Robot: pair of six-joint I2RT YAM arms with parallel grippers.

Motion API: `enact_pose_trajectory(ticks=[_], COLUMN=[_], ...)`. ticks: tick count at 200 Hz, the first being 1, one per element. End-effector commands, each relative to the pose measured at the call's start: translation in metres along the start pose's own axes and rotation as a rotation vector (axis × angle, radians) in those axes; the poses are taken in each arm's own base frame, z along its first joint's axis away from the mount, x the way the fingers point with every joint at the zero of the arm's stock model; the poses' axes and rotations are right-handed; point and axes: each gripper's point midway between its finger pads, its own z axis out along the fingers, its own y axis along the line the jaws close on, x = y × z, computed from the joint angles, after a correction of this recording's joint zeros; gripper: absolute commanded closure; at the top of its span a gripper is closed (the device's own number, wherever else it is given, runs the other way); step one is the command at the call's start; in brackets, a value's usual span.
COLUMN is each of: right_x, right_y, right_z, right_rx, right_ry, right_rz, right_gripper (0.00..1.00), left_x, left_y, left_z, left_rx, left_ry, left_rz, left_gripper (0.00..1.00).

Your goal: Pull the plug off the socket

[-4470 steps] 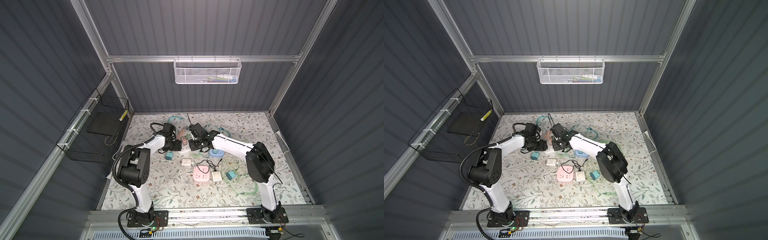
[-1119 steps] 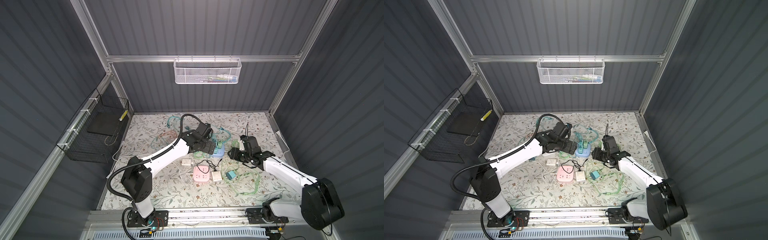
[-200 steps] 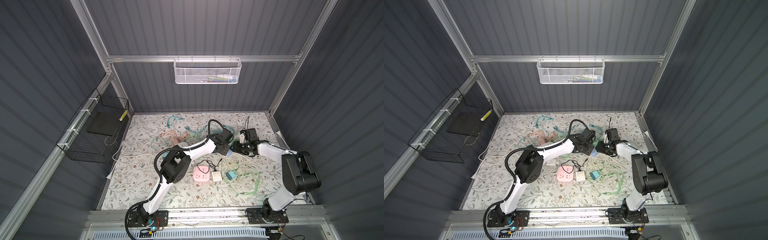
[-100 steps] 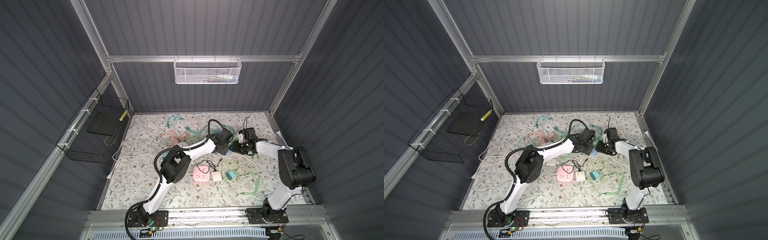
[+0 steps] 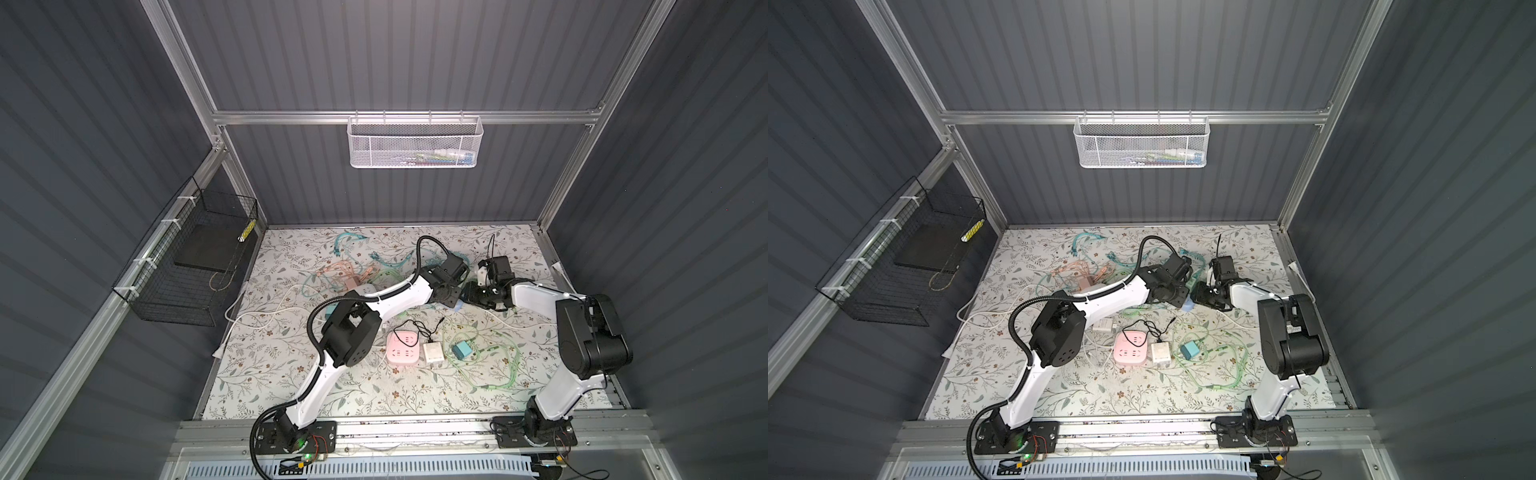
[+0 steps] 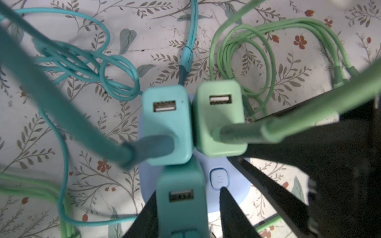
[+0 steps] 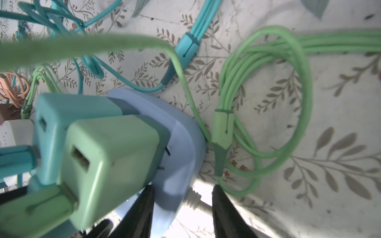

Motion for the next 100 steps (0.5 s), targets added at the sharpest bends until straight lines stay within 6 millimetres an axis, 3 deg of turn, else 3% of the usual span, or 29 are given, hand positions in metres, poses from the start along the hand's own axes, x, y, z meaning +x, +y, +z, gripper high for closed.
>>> enact_pose_trajectory(ticks=[1, 24, 66, 100], right_x=[0.003, 0.007, 0.01, 0.01], right_y=[-0.01, -0.011, -0.013, -0.013], right_z=[0.001, 0.004, 0.003, 0.003], right_rx=[0.052, 0.053, 0.058, 0.058], right_ry=[0.021, 0.028, 0.031, 0.03], right_rz=[0.019, 0.037, 0.043, 0.048], right_gripper=[0.53, 0.53, 0.52, 0.53], left_x=[-0.001, 0.001, 0.012, 0.014], left_y=[-0.002, -0.003, -0.006, -0.006], left_z=[0.005, 0.008, 0.017, 0.019], left_rx=[-0.017, -0.013, 0.003, 0.003], left_ry=[0.004, 0.023, 0.068, 0.074], left_rz=[0.007, 0.024, 0.025, 0.011], left_gripper=[0.58, 0.67, 0.62, 0.65])
